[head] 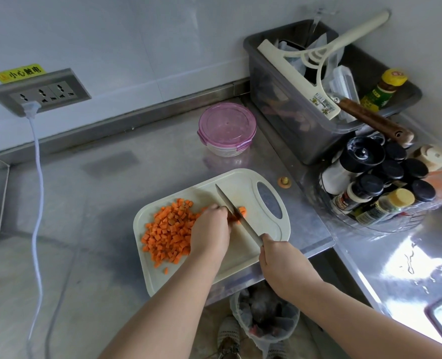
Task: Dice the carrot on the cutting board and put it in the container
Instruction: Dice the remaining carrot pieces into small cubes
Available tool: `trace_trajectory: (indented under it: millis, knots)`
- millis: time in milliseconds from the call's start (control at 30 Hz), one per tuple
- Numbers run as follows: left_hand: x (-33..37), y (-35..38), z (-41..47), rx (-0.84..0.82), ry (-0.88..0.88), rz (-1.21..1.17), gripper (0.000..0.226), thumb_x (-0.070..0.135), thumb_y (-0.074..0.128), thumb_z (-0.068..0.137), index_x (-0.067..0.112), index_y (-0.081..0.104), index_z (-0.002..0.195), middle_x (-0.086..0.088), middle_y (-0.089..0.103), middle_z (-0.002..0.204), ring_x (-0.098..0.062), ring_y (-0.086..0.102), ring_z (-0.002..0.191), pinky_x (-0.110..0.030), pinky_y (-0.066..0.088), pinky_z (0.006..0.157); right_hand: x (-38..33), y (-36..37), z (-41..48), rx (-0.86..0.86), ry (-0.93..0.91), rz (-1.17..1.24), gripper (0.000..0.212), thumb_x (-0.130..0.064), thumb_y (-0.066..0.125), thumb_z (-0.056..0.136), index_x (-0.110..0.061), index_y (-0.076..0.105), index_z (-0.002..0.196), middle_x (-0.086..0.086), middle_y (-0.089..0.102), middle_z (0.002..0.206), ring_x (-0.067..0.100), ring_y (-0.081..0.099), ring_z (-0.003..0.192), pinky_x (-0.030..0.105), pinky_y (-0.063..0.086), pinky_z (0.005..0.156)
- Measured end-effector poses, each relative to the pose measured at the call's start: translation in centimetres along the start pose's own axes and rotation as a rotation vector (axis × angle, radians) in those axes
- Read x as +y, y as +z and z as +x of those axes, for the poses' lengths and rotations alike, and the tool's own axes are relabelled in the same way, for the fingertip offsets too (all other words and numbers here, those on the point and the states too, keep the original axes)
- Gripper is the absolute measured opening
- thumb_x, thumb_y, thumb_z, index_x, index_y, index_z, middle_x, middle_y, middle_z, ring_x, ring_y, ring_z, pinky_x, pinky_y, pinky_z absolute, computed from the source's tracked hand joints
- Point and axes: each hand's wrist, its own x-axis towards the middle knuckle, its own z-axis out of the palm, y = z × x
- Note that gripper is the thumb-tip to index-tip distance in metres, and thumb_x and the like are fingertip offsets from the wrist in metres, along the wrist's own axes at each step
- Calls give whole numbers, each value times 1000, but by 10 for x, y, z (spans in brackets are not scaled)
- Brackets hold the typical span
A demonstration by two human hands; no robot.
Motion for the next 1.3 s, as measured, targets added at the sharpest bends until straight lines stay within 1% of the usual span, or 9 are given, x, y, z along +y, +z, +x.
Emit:
trace_trajectory:
  millis: [333, 467, 700, 867, 967, 1033, 1100, 1167, 1300]
  knots:
    - [0, -2, -1, -1, 12, 47, 15, 21, 52, 95, 10, 58, 102, -4, 57, 114, -22, 56, 106, -30, 43, 77, -1, 14, 11, 14, 20, 49, 39, -10, 36, 99, -21, 38, 136, 2, 63, 84, 19, 66, 72, 39, 60, 68]
    - [-4, -5, -1, -11, -1, 35, 24, 33, 53, 94, 15, 61, 109, -1, 58, 115, -21, 59, 104, -30, 46, 79, 3, 1, 3, 109, -83, 87, 25, -24, 29, 103, -17, 46, 120, 4, 60, 78, 24, 61, 70, 38, 51, 64]
    - [-5, -7, 5, 84, -15, 23, 34, 32, 61, 89, 25, 55, 122, 4, 54, 121, -20, 53, 113, -30, 40, 92, 19, -26, -3, 170, -218, 77, 24, -24, 32, 103, -16, 50, 116, -4, 46, 65, 22, 52, 62, 35, 42, 58]
    - [-22, -25, 19, 323, -339, -423, 27, 0, 53, 86, 11, 62, 109, -6, 64, 113, -27, 59, 107, -28, 41, 85, 33, -36, -6, 217, -254, -34, 32, -25, 33, 103, -24, 47, 131, -3, 54, 72, 19, 52, 65, 33, 44, 63]
    - [-42, -51, 29, 455, -326, -618, 28, -4, 50, 87, 10, 65, 105, -6, 65, 107, -22, 60, 99, -12, 39, 79, 37, -42, -7, 222, -297, -201, 32, -25, 34, 102, -30, 47, 130, -1, 64, 90, 23, 62, 78, 33, 46, 63]
    - [-40, -67, 34, 249, -109, -649, 24, 3, 55, 89, 24, 66, 96, 8, 65, 97, -11, 59, 87, -9, 40, 71, 37, -41, -6, 279, -379, -311, 26, -23, 46, 96, -29, 54, 120, -3, 62, 80, 23, 57, 64, 30, 38, 51]
    - [-26, -74, 33, -83, 112, -568, 20, 13, 62, 89, 34, 65, 89, 18, 61, 87, -1, 57, 79, -13, 41, 71, 38, -41, -2, 354, -450, -410, 28, -20, 77, 72, -28, 67, 97, -6, 55, 57, 18, 36, 42, 24, 21, 35]
    - [-13, -70, 30, -304, 247, -388, 13, 23, 68, 86, 35, 68, 90, 20, 57, 87, -1, 56, 81, -19, 44, 75, 37, -44, 0, 374, -463, -452, 37, -17, 89, 50, -26, 70, 81, -7, 48, 45, 16, 25, 33, 18, 5, 36]
    - [-13, -45, 26, -399, 282, -169, 10, 25, 68, 86, 27, 73, 94, 14, 55, 89, -9, 59, 89, -25, 48, 83, 36, -47, 3, 403, -479, -527, 41, -15, 90, 41, -25, 72, 76, -7, 49, 44, 17, 26, 31, 21, 15, 44]
